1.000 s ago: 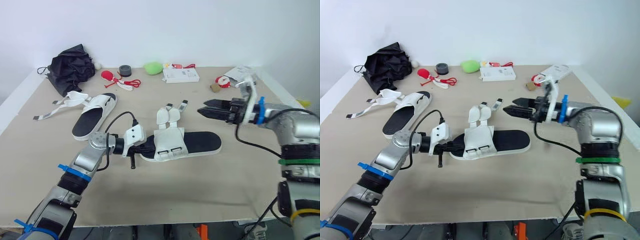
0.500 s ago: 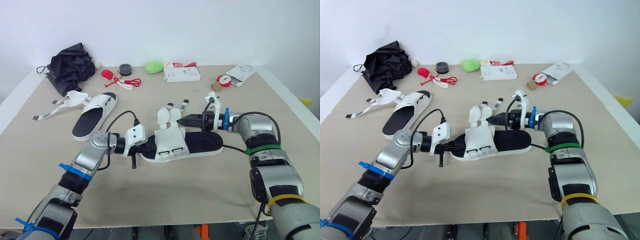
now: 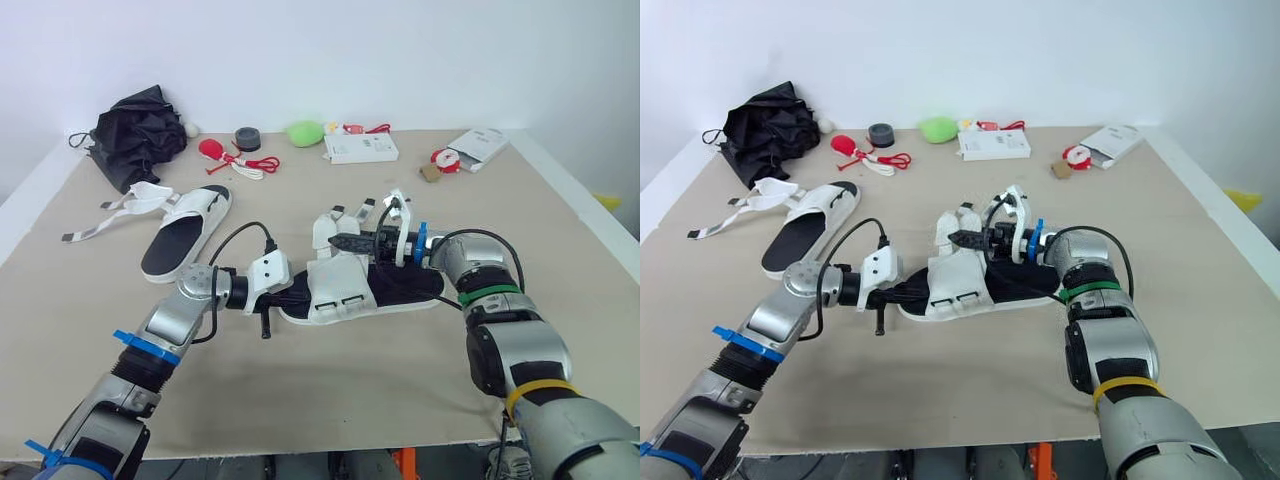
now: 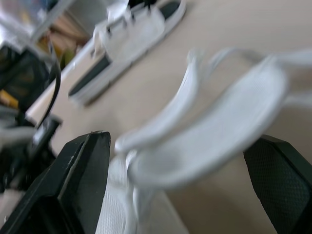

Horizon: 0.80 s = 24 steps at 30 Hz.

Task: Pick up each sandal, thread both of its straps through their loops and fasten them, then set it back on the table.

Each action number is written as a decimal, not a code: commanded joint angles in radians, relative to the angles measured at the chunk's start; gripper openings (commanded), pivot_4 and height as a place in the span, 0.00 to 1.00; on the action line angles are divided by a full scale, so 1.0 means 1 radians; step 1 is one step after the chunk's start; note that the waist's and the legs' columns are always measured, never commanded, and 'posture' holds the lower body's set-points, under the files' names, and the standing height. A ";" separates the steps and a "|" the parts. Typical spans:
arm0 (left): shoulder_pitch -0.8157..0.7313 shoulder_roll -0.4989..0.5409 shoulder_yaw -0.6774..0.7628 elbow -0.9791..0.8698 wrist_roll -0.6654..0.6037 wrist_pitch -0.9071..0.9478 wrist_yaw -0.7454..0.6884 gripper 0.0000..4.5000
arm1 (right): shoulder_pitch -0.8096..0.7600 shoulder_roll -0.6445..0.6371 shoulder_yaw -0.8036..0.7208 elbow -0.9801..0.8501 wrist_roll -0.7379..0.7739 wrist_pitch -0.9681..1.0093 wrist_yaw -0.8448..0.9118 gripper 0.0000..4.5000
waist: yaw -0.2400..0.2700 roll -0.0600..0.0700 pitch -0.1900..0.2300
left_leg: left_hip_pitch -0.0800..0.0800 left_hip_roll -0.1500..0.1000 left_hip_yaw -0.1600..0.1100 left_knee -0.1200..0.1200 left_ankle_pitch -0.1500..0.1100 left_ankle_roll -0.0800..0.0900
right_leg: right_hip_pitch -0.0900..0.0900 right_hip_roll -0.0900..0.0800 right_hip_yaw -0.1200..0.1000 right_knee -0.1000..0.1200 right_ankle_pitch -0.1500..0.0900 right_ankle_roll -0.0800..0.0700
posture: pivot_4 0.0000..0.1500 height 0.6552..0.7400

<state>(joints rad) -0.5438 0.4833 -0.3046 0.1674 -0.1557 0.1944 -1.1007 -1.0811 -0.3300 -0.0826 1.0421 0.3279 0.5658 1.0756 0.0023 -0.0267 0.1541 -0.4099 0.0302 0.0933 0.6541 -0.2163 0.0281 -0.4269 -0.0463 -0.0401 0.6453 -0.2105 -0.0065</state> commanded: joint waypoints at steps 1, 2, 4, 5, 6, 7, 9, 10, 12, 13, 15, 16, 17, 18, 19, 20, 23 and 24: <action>0.033 0.021 -0.009 0.032 0.040 0.054 0.021 0.00 | -0.065 0.031 -0.088 0.044 0.041 -0.063 -0.072 1.00 | -0.002 0.000 0.000 | 0.000 0.000 0.000 0.000 0.000 0.000 | 0.000 0.000 0.000 0.000 0.000 0.000 | 1.00 1.00; 0.034 0.021 -0.008 0.030 0.040 0.056 0.021 0.00 | -0.077 0.038 -0.109 0.057 0.049 -0.070 -0.085 1.00 | -0.002 0.000 0.000 | 0.001 0.000 0.000 -0.001 0.000 0.000 | 0.000 0.000 0.000 0.000 0.000 0.000 | 1.00 1.00; 0.034 0.020 -0.006 0.027 0.038 0.060 0.021 0.00 | -0.099 0.053 -0.146 0.087 0.061 -0.090 -0.121 1.00 | -0.002 0.000 0.000 | 0.001 0.001 0.000 -0.001 0.000 0.000 | 0.000 0.001 0.000 0.000 0.000 0.001 | 1.00 1.00; 0.034 0.019 -0.004 0.026 0.037 0.063 0.023 0.00 | -0.108 0.059 -0.160 0.100 0.066 -0.096 -0.137 1.00 | -0.002 0.000 0.000 | 0.001 0.001 0.000 -0.001 0.000 0.000 | 0.000 0.001 0.000 0.000 0.000 0.001 | 1.00 1.00; 0.033 0.018 -0.003 0.026 0.036 0.067 0.025 0.00 | -0.115 0.066 -0.172 0.114 0.069 -0.103 -0.150 1.00 | -0.002 0.000 0.000 | 0.001 0.001 0.000 -0.001 0.000 0.000 | 0.000 0.001 0.000 0.000 0.000 0.001 | 1.00 1.00; 0.034 0.018 -0.001 0.025 0.035 0.069 0.025 0.00 | -0.121 0.074 -0.180 0.125 0.070 -0.109 -0.163 1.00 | -0.002 0.000 0.000 | 0.001 0.000 0.000 -0.001 0.000 0.000 | 0.000 0.001 0.000 0.000 0.000 0.001 | 1.00 1.00; 0.035 0.018 0.004 0.023 0.032 0.075 0.029 0.00 | -0.128 0.085 -0.189 0.140 0.064 -0.123 -0.182 1.00 | -0.002 0.000 0.000 | 0.001 0.000 0.000 -0.001 0.000 0.000 | 0.000 0.001 0.001 0.000 0.000 0.001 | 1.00 1.00; 0.035 0.018 0.005 0.021 0.032 0.077 0.030 0.00 | -0.132 0.091 -0.192 0.148 0.060 -0.131 -0.193 1.00 | -0.002 0.000 0.000 | 0.001 0.000 0.000 -0.001 0.000 0.000 | 0.000 0.001 0.001 0.000 0.000 0.001 | 1.00 1.00; 0.040 0.019 0.009 0.015 0.030 0.083 0.034 0.00 | -0.142 0.101 -0.199 0.163 0.057 -0.149 -0.217 1.00 | -0.003 0.000 0.000 | 0.001 0.000 0.000 -0.001 0.000 0.000 | 0.000 0.001 0.001 0.000 0.000 0.001 | 1.00 1.00; 0.043 0.020 0.010 0.012 0.029 0.086 0.035 0.00 | -0.146 0.104 -0.201 0.170 0.055 -0.158 -0.232 1.00 | -0.004 0.000 0.000 | 0.001 0.001 0.000 -0.001 0.000 0.000 | 0.000 0.001 0.001 0.000 0.000 0.000 | 1.00 1.00; 0.050 0.021 0.012 0.002 0.028 0.091 0.037 0.00 | -0.152 0.108 -0.201 0.181 0.048 -0.175 -0.254 1.00 | -0.007 0.000 0.000 | 0.001 0.001 0.000 -0.001 0.000 0.000 | 0.000 0.001 0.001 0.000 0.000 0.000 | 1.00 1.00; 0.054 0.021 0.013 -0.002 0.027 0.094 0.038 0.00 | -0.154 0.110 -0.200 0.185 0.043 -0.188 -0.266 1.00 | -0.008 0.000 0.000 | 0.001 0.001 0.000 -0.001 0.000 0.000 | 0.000 0.001 0.001 0.000 0.000 0.000 | 1.00 1.00; 0.058 0.022 0.014 -0.007 0.027 0.096 0.039 0.00 | -0.156 0.111 -0.201 0.190 0.039 -0.198 -0.281 1.00 | -0.009 0.000 0.000 | 0.001 0.001 0.000 -0.001 0.000 0.000 | 0.000 0.001 0.001 0.000 0.000 0.000 | 1.00 1.00; 0.061 0.022 0.014 -0.011 0.027 0.098 0.040 0.00 | -0.158 0.113 -0.204 0.196 0.035 -0.204 -0.298 1.00 | -0.010 0.000 0.000 | 0.001 0.001 0.000 -0.001 0.000 0.000 | 0.000 0.001 0.001 0.000 0.000 0.000 | 1.00 1.00; 0.064 0.022 0.015 -0.015 0.027 0.099 0.041 0.00 | -0.158 0.114 -0.207 0.204 0.029 -0.212 -0.322 1.00 | -0.013 0.000 0.000 | 0.001 0.001 0.000 -0.001 0.000 0.000 | 0.000 0.001 0.001 0.000 0.000 0.000 | 1.00 1.00; 0.067 0.022 0.015 -0.018 0.027 0.101 0.041 0.00 | -0.158 0.114 -0.210 0.211 0.024 -0.219 -0.342 1.00 | -0.017 0.000 0.000 | 0.001 0.001 0.000 -0.001 0.000 0.000 | 0.000 0.001 0.001 0.000 0.000 0.000 | 1.00 1.00; 0.071 0.021 0.016 -0.024 0.028 0.105 0.043 0.00 | -0.157 0.112 -0.219 0.230 0.012 -0.234 -0.403 0.82 | -0.021 0.000 0.000 | 0.001 0.001 0.000 -0.001 0.000 0.000 | 0.000 0.001 0.001 0.000 0.000 0.000 | 1.00 1.00; 0.073 0.021 0.016 -0.027 0.028 0.106 0.044 0.00 | -0.157 0.111 -0.221 0.233 0.010 -0.235 -0.408 0.70 | -0.021 0.000 0.000 | 0.001 0.001 0.000 -0.002 0.000 0.000 | 0.000 0.001 0.001 0.000 0.000 0.001 | 1.00 1.00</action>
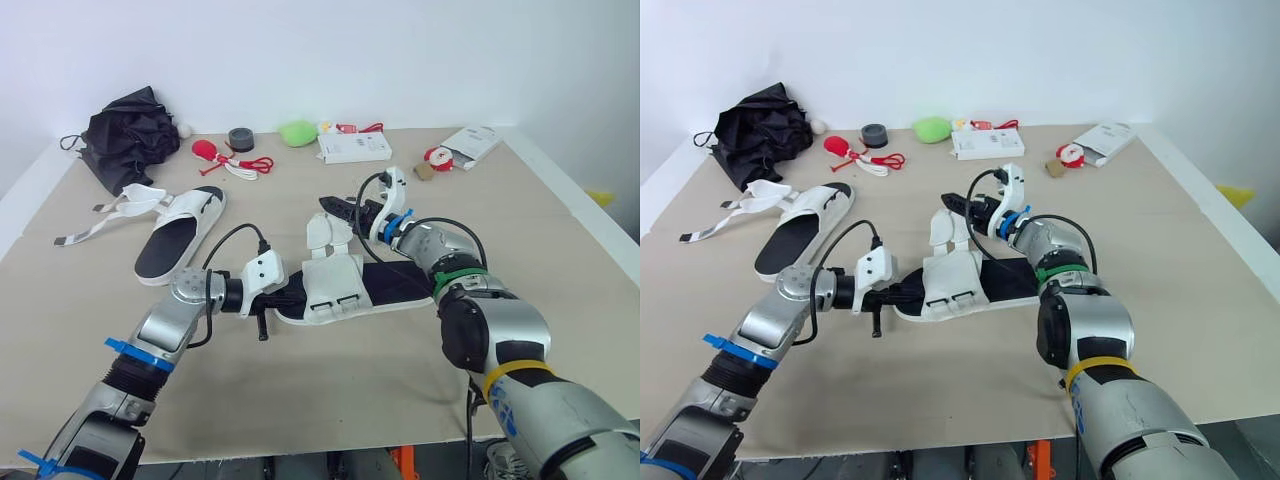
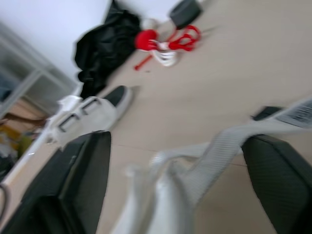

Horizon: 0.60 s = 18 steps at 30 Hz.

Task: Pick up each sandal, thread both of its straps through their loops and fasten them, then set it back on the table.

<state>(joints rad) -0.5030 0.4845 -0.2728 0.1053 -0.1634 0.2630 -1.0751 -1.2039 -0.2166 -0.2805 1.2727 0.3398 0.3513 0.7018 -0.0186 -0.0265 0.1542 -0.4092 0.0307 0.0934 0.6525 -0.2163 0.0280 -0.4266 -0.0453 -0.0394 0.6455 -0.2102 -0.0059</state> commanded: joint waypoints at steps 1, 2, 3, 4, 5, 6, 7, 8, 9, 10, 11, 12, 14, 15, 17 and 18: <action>0.033 0.019 -0.016 0.034 0.036 0.038 0.019 0.00 | -0.035 -0.003 -0.023 0.003 -0.006 -0.024 -0.034 0.59 | -0.001 0.000 0.000 | 0.000 0.000 0.000 0.000 0.000 0.000 | 0.000 0.000 0.000 0.000 0.000 0.000 | 1.00 1.00; 0.035 0.019 -0.015 0.034 0.037 0.038 0.020 0.00 | -0.035 -0.003 -0.021 0.003 -0.012 -0.031 -0.036 0.50 | -0.002 0.000 0.000 | 0.000 0.000 0.000 0.000 0.000 0.000 | 0.000 0.000 0.000 0.000 0.000 0.000 | 1.00 1.00; 0.037 0.019 -0.015 0.033 0.037 0.038 0.020 0.00 | -0.036 -0.002 -0.022 0.005 -0.015 -0.036 -0.043 0.38 | -0.002 0.000 0.000 | 0.000 0.000 0.000 0.000 0.000 0.000 | 0.000 0.000 0.000 0.000 0.000 0.000 | 1.00 1.00; 0.039 0.019 -0.015 0.032 0.038 0.038 0.020 0.00 | -0.037 -0.001 -0.026 0.006 -0.015 -0.042 -0.047 0.27 | -0.002 0.000 0.000 | 0.000 0.000 0.000 0.000 0.000 0.000 | 0.000 0.000 0.000 0.000 0.000 0.000 | 1.00 1.00; 0.040 0.019 -0.015 0.031 0.038 0.037 0.020 0.00 | -0.038 -0.001 -0.030 0.006 -0.014 -0.047 -0.049 0.17 | -0.002 0.000 0.000 | 0.000 0.000 0.000 0.000 0.000 0.000 | 0.000 0.000 0.000 0.000 0.000 0.000 | 1.00 1.00; 0.042 0.019 -0.015 0.030 0.038 0.037 0.020 0.00 | -0.039 -0.001 -0.034 0.006 -0.013 -0.049 -0.051 0.06 | -0.002 0.000 0.000 | 0.000 0.000 0.000 -0.001 0.000 0.000 | 0.000 0.000 0.000 0.000 0.000 0.001 | 1.00 1.00; 0.045 0.019 -0.016 0.027 0.038 0.037 0.020 0.00 | -0.039 0.000 -0.035 0.005 -0.014 -0.058 -0.049 0.01 | -0.002 0.000 0.000 | 0.000 0.000 0.000 -0.001 0.000 0.000 | 0.000 0.000 0.000 0.000 0.000 0.001 | 1.00 1.00; 0.048 0.019 -0.016 0.026 0.038 0.037 0.021 0.00 | -0.039 0.000 -0.035 0.004 -0.016 -0.069 -0.047 0.01 | -0.002 0.000 0.000 | 0.000 0.000 0.000 -0.001 0.000 0.000 | 0.000 0.000 0.000 0.000 0.000 0.001 | 1.00 1.00; 0.050 0.019 -0.017 0.023 0.037 0.038 0.021 0.00 | -0.039 0.000 -0.034 0.002 -0.018 -0.076 -0.046 0.01 | -0.002 0.000 0.000 | 0.000 0.000 0.000 -0.001 0.000 0.000 | 0.000 0.000 0.000 0.000 0.000 0.001 | 1.00 1.00; 0.052 0.019 -0.017 0.021 0.037 0.039 0.021 0.00 | -0.038 0.000 -0.031 -0.001 -0.021 -0.086 -0.040 0.01 | -0.002 0.000 0.000 | 0.000 0.000 0.000 -0.001 0.000 0.000 | 0.000 0.000 0.000 0.000 0.000 0.001 | 1.00 1.00; 0.054 0.019 -0.017 0.019 0.036 0.040 0.021 0.00 | -0.035 -0.002 -0.023 -0.007 -0.028 -0.102 -0.031 0.01 | -0.002 0.000 0.000 | 0.000 0.000 0.000 -0.001 0.000 0.000 | 0.000 0.000 0.000 0.000 0.000 0.001 | 1.00 1.00; 0.055 0.020 -0.017 0.017 0.036 0.040 0.021 0.00 | -0.031 -0.004 -0.015 -0.018 -0.035 -0.125 -0.019 0.01 | -0.002 0.000 0.000 | 0.000 0.000 0.000 -0.001 0.000 0.000 | 0.000 0.000 0.000 0.000 0.000 0.001 | 1.00 1.00; 0.058 0.018 -0.019 0.014 0.035 0.041 0.022 0.00 | -0.015 -0.012 0.023 -0.056 -0.069 -0.187 0.027 0.01 | -0.002 0.000 0.000 | 0.000 0.000 0.000 -0.001 0.000 0.000 | 0.000 0.001 0.000 0.000 0.000 0.001 | 1.00 1.00; 0.058 0.018 -0.020 0.014 0.035 0.041 0.022 0.00 | -0.005 -0.017 0.046 -0.076 -0.090 -0.219 0.054 0.01 | -0.002 0.000 0.000 | 0.000 0.000 0.000 -0.001 0.000 0.000 | 0.000 0.001 0.000 0.000 0.000 0.001 | 1.00 1.00; 0.058 0.016 -0.023 0.014 0.035 0.042 0.021 0.00 | 0.018 -0.029 0.083 -0.132 -0.109 -0.238 0.132 0.01 | -0.002 0.000 0.000 | 0.000 0.000 0.000 -0.001 0.000 0.000 | 0.000 0.001 0.000 0.000 0.000 0.001 | 1.00 1.00; 0.055 0.014 -0.025 0.017 0.035 0.041 0.020 0.00 | 0.039 -0.036 0.106 -0.178 -0.123 -0.268 0.162 0.01 | -0.002 0.000 0.000 | 0.000 0.000 0.000 -0.001 0.000 0.000 | 0.000 0.001 0.000 0.000 0.000 0.001 | 1.00 1.00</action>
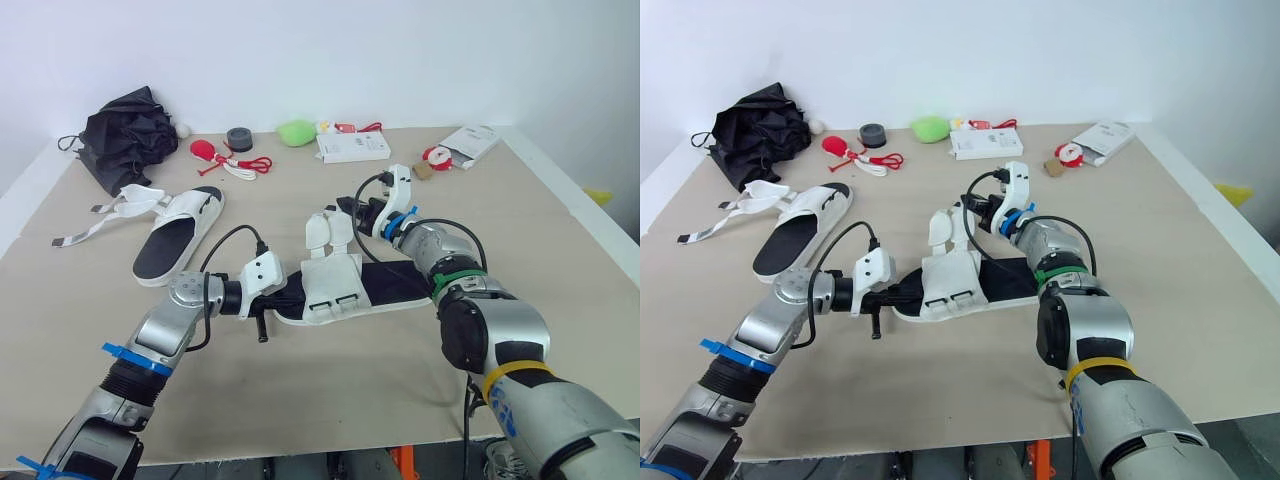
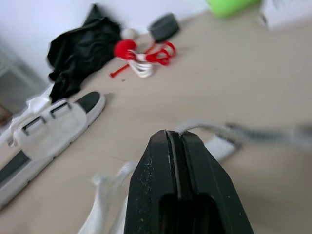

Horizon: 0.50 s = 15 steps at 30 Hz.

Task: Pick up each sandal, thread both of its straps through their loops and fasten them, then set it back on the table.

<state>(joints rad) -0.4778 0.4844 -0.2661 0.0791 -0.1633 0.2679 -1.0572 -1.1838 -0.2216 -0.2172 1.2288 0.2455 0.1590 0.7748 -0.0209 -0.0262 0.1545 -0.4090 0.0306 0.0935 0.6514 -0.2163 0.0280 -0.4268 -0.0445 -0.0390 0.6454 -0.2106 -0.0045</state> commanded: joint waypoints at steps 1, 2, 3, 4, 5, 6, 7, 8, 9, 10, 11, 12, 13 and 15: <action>0.027 0.013 -0.034 0.046 0.035 0.035 0.000 0.00 | 0.044 -0.038 0.070 -0.184 -0.048 -0.115 0.109 0.01 | 0.001 0.000 0.000 | 0.000 0.000 0.000 0.000 0.000 0.000 | 0.000 0.000 0.000 0.000 0.000 0.000 | 1.00 1.00; 0.024 0.011 -0.036 0.049 0.036 0.033 -0.002 0.00 | 0.070 -0.044 0.095 -0.239 -0.066 -0.153 0.121 0.01 | 0.001 0.000 0.000 | 0.000 0.000 -0.001 0.000 0.000 0.000 | 0.000 0.000 0.000 0.000 -0.001 0.001 | 1.00 1.00; 0.020 0.010 -0.038 0.053 0.036 0.031 -0.004 0.00 | 0.099 -0.050 0.117 -0.302 -0.082 -0.199 0.125 0.01 | 0.001 0.000 0.000 | 0.000 0.000 -0.001 0.000 0.000 0.000 | 0.000 0.000 0.000 0.000 -0.001 0.001 | 1.00 1.00; 0.017 0.009 -0.039 0.056 0.036 0.030 -0.005 0.00 | 0.119 -0.055 0.131 -0.346 -0.091 -0.224 0.126 0.01 | 0.001 0.000 0.000 | 0.000 0.000 -0.001 -0.001 0.000 0.000 | 0.000 0.000 0.000 0.000 -0.001 0.001 | 1.00 1.00; 0.015 0.008 -0.039 0.058 0.037 0.030 -0.006 0.00 | 0.133 -0.057 0.139 -0.376 -0.095 -0.237 0.125 0.01 | 0.001 0.000 0.000 | 0.000 0.000 0.000 -0.001 0.000 -0.001 | 0.000 0.000 0.000 0.000 -0.001 0.001 | 1.00 1.00; 0.011 0.008 -0.039 0.062 0.037 0.029 -0.008 0.00 | 0.157 -0.067 0.158 -0.434 -0.123 -0.282 0.098 0.01 | 0.001 0.000 0.000 | 0.000 0.000 0.000 -0.001 0.000 -0.001 | 0.000 0.000 0.000 0.000 -0.001 0.001 | 1.00 1.00; 0.006 0.007 -0.039 0.068 0.038 0.027 -0.011 0.00 | 0.189 -0.079 0.180 -0.508 -0.158 -0.342 0.076 0.01 | 0.002 0.000 0.000 | 0.000 0.000 0.000 -0.001 0.000 -0.001 | 0.000 0.000 0.000 0.000 -0.001 0.001 | 1.00 1.00; 0.002 0.007 -0.039 0.072 0.039 0.025 -0.014 0.00 | 0.219 -0.089 0.199 -0.573 -0.186 -0.384 0.059 0.01 | 0.003 0.000 0.000 | 0.000 0.000 -0.001 -0.001 0.000 -0.001 | 0.000 0.000 0.000 0.000 -0.001 0.001 | 1.00 1.00; -0.002 0.007 -0.039 0.077 0.039 0.023 -0.017 0.00 | 0.260 -0.105 0.225 -0.656 -0.210 -0.421 0.061 0.01 | 0.003 0.000 0.000 | 0.000 0.000 -0.001 -0.001 0.000 -0.001 | 0.000 0.000 0.000 0.000 -0.001 0.002 | 1.00 1.00; -0.005 0.007 -0.039 0.081 0.040 0.022 -0.019 0.00 | 0.292 -0.116 0.243 -0.716 -0.222 -0.447 0.067 0.01 | 0.004 0.000 0.000 | 0.000 0.000 -0.001 -0.001 0.000 -0.001 | 0.000 0.000 0.000 0.000 -0.001 0.002 | 1.00 1.00; -0.008 0.007 -0.039 0.085 0.040 0.020 -0.020 0.00 | 0.319 -0.126 0.257 -0.765 -0.236 -0.470 0.062 0.01 | 0.004 0.000 0.000 | 0.000 0.000 -0.001 -0.001 -0.001 -0.001 | 0.000 0.000 0.000 0.000 -0.002 0.002 | 1.00 1.00; -0.010 0.007 -0.040 0.090 0.041 0.017 -0.022 0.00 | 0.345 -0.136 0.271 -0.810 -0.250 -0.492 0.057 0.01 | 0.004 0.000 0.000 | 0.000 -0.001 -0.001 -0.001 -0.001 -0.001 | 0.000 -0.001 0.000 0.000 -0.002 0.002 | 1.00 1.00; -0.012 0.007 -0.040 0.093 0.041 0.015 -0.023 0.00 | 0.373 -0.156 0.291 -0.852 -0.284 -0.553 0.047 0.01 | 0.004 0.000 0.000 | 0.000 -0.001 0.000 -0.001 0.000 -0.001 | 0.000 -0.001 0.000 0.000 -0.001 0.002 | 1.00 1.00; -0.015 0.006 -0.041 0.097 0.041 0.013 -0.025 0.00 | 0.412 -0.187 0.318 -0.910 -0.338 -0.638 0.022 0.01 | 0.004 0.000 0.000 | 0.000 -0.001 0.000 0.000 0.000 -0.001 | 0.000 -0.001 0.000 0.000 -0.001 0.002 | 1.00 1.00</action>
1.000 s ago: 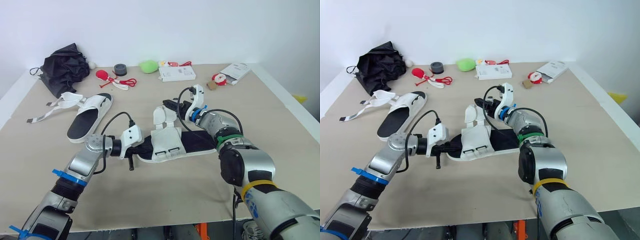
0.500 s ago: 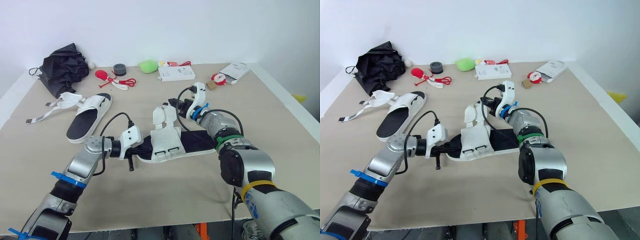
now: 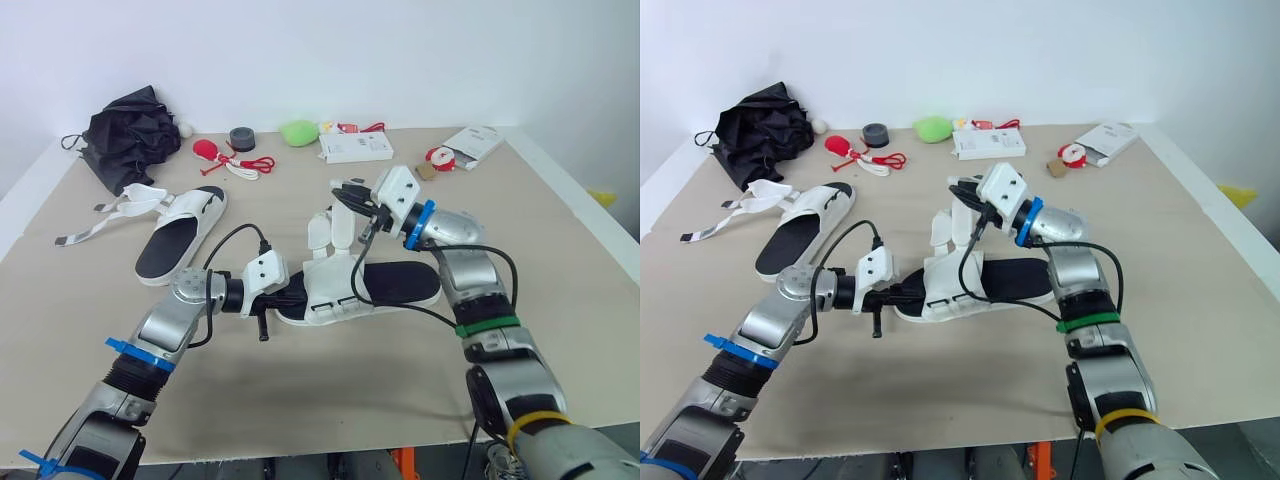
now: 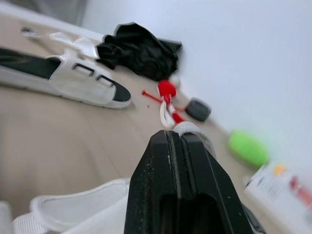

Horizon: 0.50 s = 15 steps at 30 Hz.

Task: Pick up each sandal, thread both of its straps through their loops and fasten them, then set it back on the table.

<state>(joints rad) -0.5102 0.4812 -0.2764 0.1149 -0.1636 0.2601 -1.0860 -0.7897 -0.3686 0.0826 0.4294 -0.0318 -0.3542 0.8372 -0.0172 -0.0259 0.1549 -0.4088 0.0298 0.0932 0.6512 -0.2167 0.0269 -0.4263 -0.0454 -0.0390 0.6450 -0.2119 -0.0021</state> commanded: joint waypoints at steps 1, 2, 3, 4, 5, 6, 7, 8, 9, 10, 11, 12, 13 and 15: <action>0.015 0.008 -0.032 0.064 0.041 0.020 0.003 0.00 | 0.027 -0.051 0.023 -0.123 -0.084 -0.161 -0.059 0.01 | 0.000 0.000 0.000 | 0.000 0.000 0.000 0.000 0.000 0.000 | 0.000 0.000 0.000 0.000 0.000 -0.001 | 1.00 1.00; 0.014 0.008 -0.033 0.065 0.041 0.019 0.001 0.00 | 0.031 -0.062 0.027 -0.130 -0.110 -0.204 -0.087 0.01 | 0.000 0.000 0.000 | 0.000 0.000 0.000 0.000 0.000 0.000 | 0.000 0.000 0.000 0.000 -0.001 -0.001 | 1.00 1.00; 0.013 0.007 -0.034 0.068 0.042 0.017 0.000 0.00 | 0.036 -0.075 0.032 -0.137 -0.139 -0.254 -0.113 0.01 | 0.000 0.000 0.000 | 0.000 0.000 0.000 0.000 0.000 0.000 | 0.000 0.000 0.000 0.000 -0.002 -0.004 | 1.00 1.00; 0.012 0.006 -0.035 0.071 0.043 0.015 -0.001 0.00 | 0.039 -0.093 0.039 -0.135 -0.187 -0.321 -0.149 0.01 | 0.000 0.000 0.000 | 0.000 0.000 0.000 0.000 0.000 0.000 | 0.000 0.000 0.000 0.000 -0.002 -0.004 | 1.00 1.00; 0.010 0.005 -0.036 0.073 0.043 0.014 -0.002 0.00 | 0.040 -0.117 0.048 -0.124 -0.254 -0.404 -0.197 0.01 | 0.000 0.000 0.000 | 0.000 0.000 0.000 0.000 0.000 0.000 | 0.000 0.000 0.000 0.000 -0.002 -0.004 | 1.00 1.00; 0.008 0.003 -0.036 0.077 0.043 0.013 -0.004 0.00 | 0.044 -0.148 0.058 -0.112 -0.345 -0.512 -0.259 0.01 | 0.001 -0.001 0.000 | 0.000 0.000 0.000 0.000 0.000 0.000 | 0.000 0.000 0.000 0.000 -0.002 -0.004 | 1.00 1.00; 0.006 0.001 -0.038 0.079 0.044 0.011 -0.005 0.00 | 0.045 -0.176 0.063 -0.100 -0.456 -0.600 -0.350 0.01 | 0.001 -0.001 0.001 | 0.000 0.000 0.000 0.000 0.000 0.000 | 0.000 0.000 0.000 0.000 -0.003 -0.005 | 1.00 1.00; 0.004 0.000 -0.040 0.081 0.045 0.009 -0.007 0.00 | 0.044 -0.203 0.068 -0.091 -0.570 -0.672 -0.445 0.01 | 0.002 -0.001 0.001 | 0.000 -0.001 0.000 0.000 0.000 0.000 | 0.000 -0.001 0.000 0.000 -0.003 -0.005 | 1.00 1.00; 0.001 -0.003 -0.042 0.084 0.045 0.007 -0.010 0.00 | 0.045 -0.227 0.071 -0.086 -0.673 -0.732 -0.545 0.01 | 0.002 -0.001 0.001 | 0.000 -0.001 0.000 0.000 0.000 -0.001 | 0.000 -0.001 0.000 0.000 -0.004 -0.004 | 1.00 1.00; -0.002 -0.005 -0.044 0.086 0.046 0.006 -0.011 0.00 | 0.043 -0.243 0.073 -0.083 -0.753 -0.765 -0.633 0.01 | 0.002 -0.001 0.001 | 0.000 -0.001 0.001 0.000 0.000 -0.001 | -0.001 -0.001 0.000 0.000 -0.004 -0.004 | 1.00 1.00; -0.005 -0.007 -0.044 0.088 0.046 0.006 -0.012 0.00 | 0.043 -0.252 0.074 -0.078 -0.803 -0.786 -0.701 0.01 | 0.002 -0.001 0.001 | 0.000 -0.002 0.001 0.000 0.000 -0.001 | -0.001 -0.002 0.000 0.000 -0.004 -0.004 | 1.00 1.00; -0.007 -0.009 -0.045 0.090 0.047 0.005 -0.013 0.00 | 0.051 -0.258 0.071 -0.095 -0.854 -0.802 -0.772 0.01 | 0.002 -0.001 0.001 | 0.000 -0.002 0.001 0.000 0.000 -0.001 | -0.001 -0.002 0.000 0.000 -0.004 -0.004 | 1.00 1.00; -0.008 -0.010 -0.046 0.092 0.047 0.003 -0.014 0.00 | 0.060 -0.262 0.070 -0.112 -0.896 -0.814 -0.837 0.01 | 0.002 -0.001 0.001 | 0.000 -0.002 0.001 0.000 0.000 -0.001 | -0.001 -0.002 0.000 0.000 -0.004 -0.004 | 1.00 1.00; -0.010 -0.012 -0.047 0.096 0.048 0.001 -0.016 0.00 | 0.072 -0.276 0.079 -0.135 -0.975 -0.826 -0.946 0.01 | 0.004 -0.002 0.001 | 0.000 -0.002 0.001 0.000 0.001 -0.002 | 0.000 -0.003 0.000 0.000 -0.004 -0.004 | 1.00 1.00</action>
<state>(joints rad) -0.5365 0.4644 -0.2873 0.1590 -0.1629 0.2402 -1.1126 -0.7081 -0.6292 0.1783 0.3519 -0.9660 -1.1603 0.0002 -0.0132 -0.0277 0.1561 -0.4086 0.0279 0.0943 0.6511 -0.2158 0.0243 -0.4267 -0.0480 -0.0390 0.6450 -0.2162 -0.0059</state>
